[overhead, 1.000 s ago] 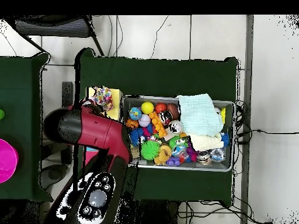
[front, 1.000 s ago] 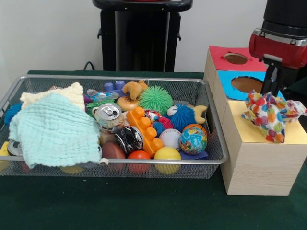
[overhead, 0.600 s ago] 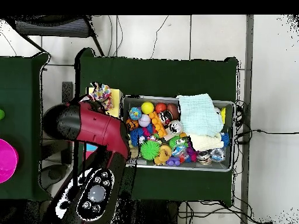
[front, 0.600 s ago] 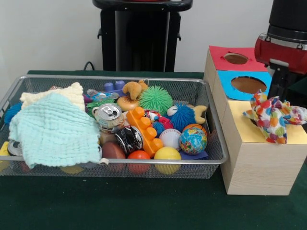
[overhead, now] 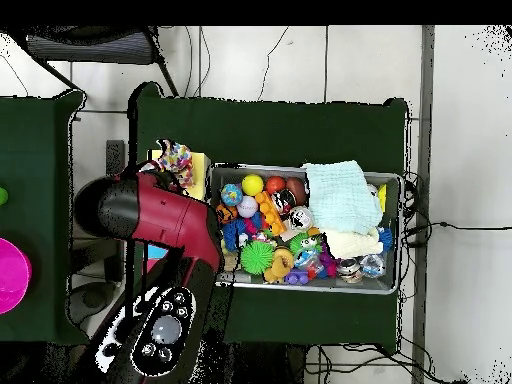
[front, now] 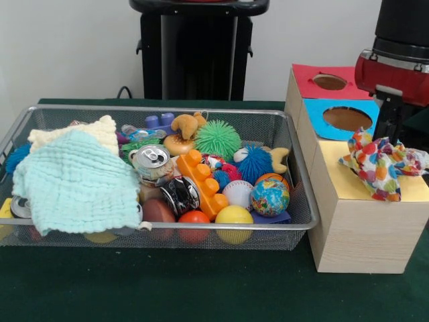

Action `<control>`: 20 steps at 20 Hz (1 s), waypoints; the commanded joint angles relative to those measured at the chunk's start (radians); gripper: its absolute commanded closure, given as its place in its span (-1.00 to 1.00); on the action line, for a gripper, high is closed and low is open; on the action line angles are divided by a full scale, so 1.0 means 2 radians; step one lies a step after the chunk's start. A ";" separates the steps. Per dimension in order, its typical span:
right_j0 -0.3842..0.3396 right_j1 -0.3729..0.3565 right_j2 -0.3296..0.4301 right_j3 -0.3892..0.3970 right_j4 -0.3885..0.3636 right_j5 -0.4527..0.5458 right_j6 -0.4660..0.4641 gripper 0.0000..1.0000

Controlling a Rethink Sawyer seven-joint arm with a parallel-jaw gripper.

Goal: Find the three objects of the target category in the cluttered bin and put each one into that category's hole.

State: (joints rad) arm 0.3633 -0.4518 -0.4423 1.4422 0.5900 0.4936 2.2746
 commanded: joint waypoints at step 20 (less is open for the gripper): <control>0.013 0.073 0.030 0.004 0.044 -0.045 0.154 1.00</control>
State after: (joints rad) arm 0.3923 -0.3887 -0.4440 1.4560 0.6241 0.4042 2.2746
